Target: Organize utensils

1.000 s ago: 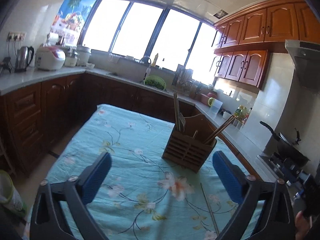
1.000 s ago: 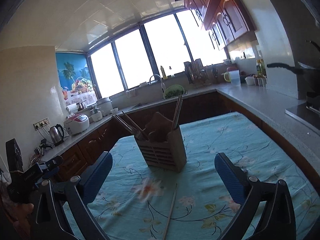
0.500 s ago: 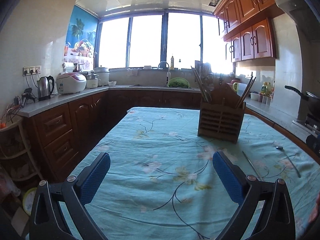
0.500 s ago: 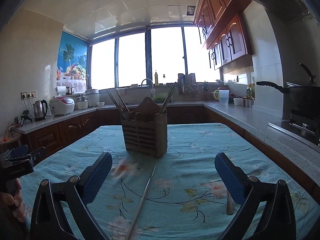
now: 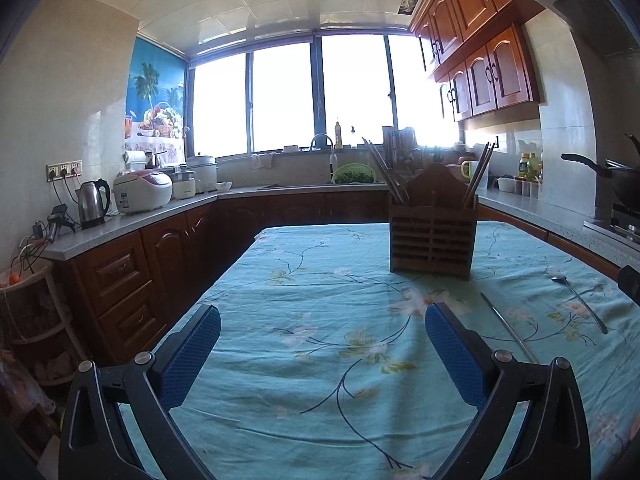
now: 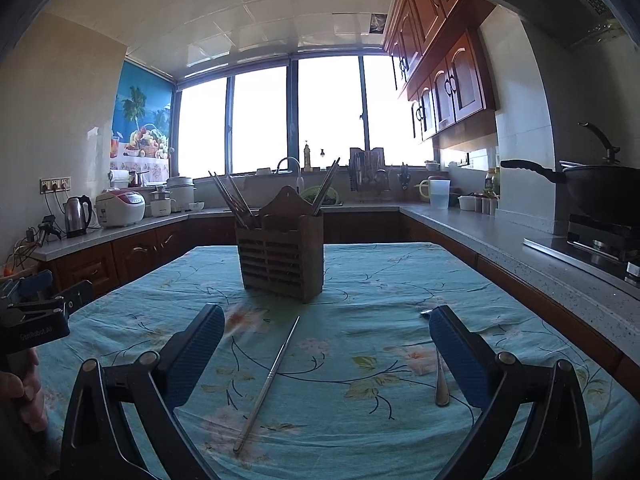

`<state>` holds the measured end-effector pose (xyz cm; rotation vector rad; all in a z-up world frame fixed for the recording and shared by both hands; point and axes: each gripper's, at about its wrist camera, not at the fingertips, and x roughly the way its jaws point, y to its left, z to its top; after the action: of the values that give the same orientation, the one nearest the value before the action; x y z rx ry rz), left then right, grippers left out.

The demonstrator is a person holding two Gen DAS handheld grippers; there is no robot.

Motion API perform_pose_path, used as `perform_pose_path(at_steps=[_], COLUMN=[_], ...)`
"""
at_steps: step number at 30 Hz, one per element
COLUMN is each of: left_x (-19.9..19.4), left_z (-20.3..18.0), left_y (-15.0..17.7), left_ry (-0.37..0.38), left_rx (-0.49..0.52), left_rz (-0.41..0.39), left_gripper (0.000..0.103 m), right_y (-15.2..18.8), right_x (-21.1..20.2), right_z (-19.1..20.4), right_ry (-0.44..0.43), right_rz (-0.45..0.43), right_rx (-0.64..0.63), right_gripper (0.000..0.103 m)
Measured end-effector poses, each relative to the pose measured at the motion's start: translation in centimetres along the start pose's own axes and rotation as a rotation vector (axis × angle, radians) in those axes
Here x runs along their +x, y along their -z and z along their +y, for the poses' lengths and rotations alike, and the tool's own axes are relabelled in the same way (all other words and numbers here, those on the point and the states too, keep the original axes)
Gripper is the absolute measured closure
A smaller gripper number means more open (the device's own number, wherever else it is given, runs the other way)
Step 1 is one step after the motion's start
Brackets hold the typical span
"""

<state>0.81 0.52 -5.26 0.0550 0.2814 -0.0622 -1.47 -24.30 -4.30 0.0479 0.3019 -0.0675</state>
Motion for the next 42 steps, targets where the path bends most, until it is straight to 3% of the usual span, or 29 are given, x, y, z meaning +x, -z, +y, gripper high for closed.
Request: perform_pose_path(at_steps=[28,37,42], left_x=[-0.1,-0.3,-1.1], left_z=[-0.7,-1.1,-1.2], left_y=[0.2,-0.9,-1.0], left_ry=[-0.001,-0.003,0.078], left_rx=[-0.016,-0.032,-0.070], left_rz=[0.016,0.014,0.002], left_gripper=[0.001,0.001,0.001], right_y=[-0.1,-1.5,-2.6], right_x=[0.1,0.4,0.8], right_z=[0.4,0.6,0.6], right_ry=[0.001,0.001,-0.038], right_rz=[0.009,0.017,0.049], right_rx=[-0.023,-0.013,0.034], right_gripper=[0.000,0.000,0.000])
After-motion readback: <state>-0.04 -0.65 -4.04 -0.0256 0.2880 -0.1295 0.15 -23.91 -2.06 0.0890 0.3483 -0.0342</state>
